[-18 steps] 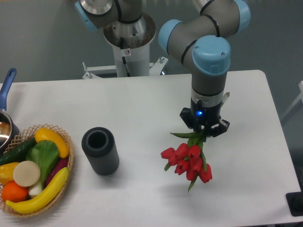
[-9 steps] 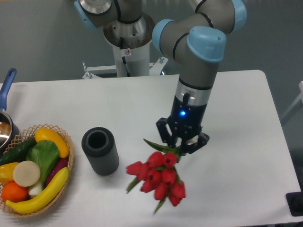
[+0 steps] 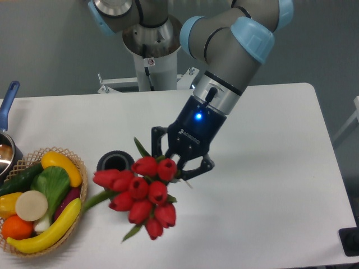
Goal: Insert the flowers into the vase
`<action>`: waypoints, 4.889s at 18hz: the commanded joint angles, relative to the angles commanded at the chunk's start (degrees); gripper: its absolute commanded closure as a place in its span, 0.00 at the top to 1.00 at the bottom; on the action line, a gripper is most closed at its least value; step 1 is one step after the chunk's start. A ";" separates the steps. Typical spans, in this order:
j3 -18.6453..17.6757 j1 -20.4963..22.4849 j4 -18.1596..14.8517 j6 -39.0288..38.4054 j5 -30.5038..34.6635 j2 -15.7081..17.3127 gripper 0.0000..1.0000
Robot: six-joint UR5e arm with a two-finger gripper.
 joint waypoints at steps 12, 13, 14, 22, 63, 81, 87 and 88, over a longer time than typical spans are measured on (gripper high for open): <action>-13.71 0.97 5.28 1.41 -11.90 6.68 0.05; -13.71 0.97 5.36 1.49 -11.99 6.59 0.05; -13.71 0.88 5.36 1.84 -12.17 6.50 0.05; -13.80 0.36 5.36 5.01 -12.08 4.66 0.07; -26.19 -0.26 5.36 25.58 -11.55 -1.32 0.92; -28.39 8.00 4.92 22.77 8.10 9.92 1.00; -24.00 11.43 4.84 22.24 32.70 9.58 1.00; -22.95 11.52 4.75 22.41 37.88 9.32 1.00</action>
